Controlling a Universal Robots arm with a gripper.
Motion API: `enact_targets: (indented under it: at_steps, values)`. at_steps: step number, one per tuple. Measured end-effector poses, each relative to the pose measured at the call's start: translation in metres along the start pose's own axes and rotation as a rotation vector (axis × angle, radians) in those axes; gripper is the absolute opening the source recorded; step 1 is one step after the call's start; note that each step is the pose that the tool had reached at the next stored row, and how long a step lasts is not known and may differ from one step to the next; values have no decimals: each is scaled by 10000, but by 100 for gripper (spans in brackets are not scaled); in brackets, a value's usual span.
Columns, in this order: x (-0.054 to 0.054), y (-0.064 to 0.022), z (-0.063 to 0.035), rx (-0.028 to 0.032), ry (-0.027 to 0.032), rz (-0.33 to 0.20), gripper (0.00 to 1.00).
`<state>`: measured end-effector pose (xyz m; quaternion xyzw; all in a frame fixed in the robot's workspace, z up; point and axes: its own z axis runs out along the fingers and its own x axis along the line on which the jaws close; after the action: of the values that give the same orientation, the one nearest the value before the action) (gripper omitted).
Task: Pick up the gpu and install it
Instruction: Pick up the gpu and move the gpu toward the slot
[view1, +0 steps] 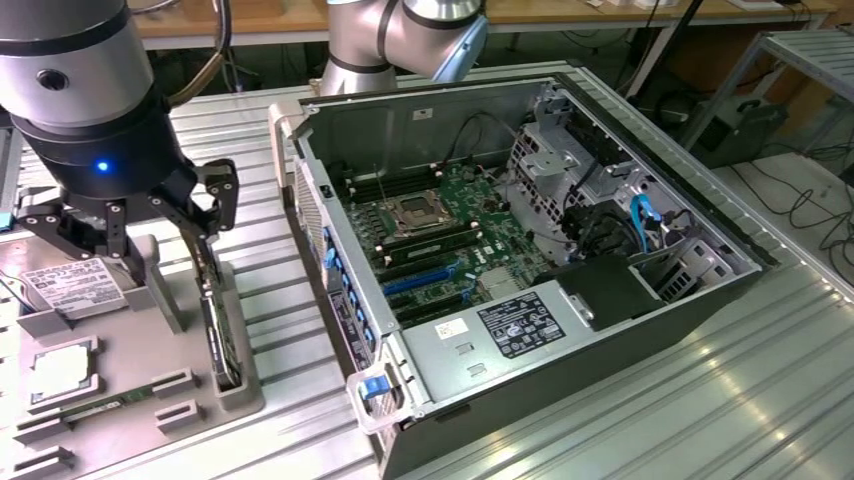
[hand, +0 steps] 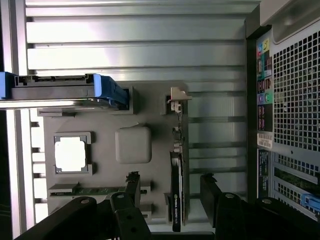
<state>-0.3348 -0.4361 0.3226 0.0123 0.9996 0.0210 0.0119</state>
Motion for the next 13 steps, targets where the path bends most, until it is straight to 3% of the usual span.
enact_targets:
  at_steps: [13]
  values:
    - [4, -14, 199, 1, 48, -17, 60]
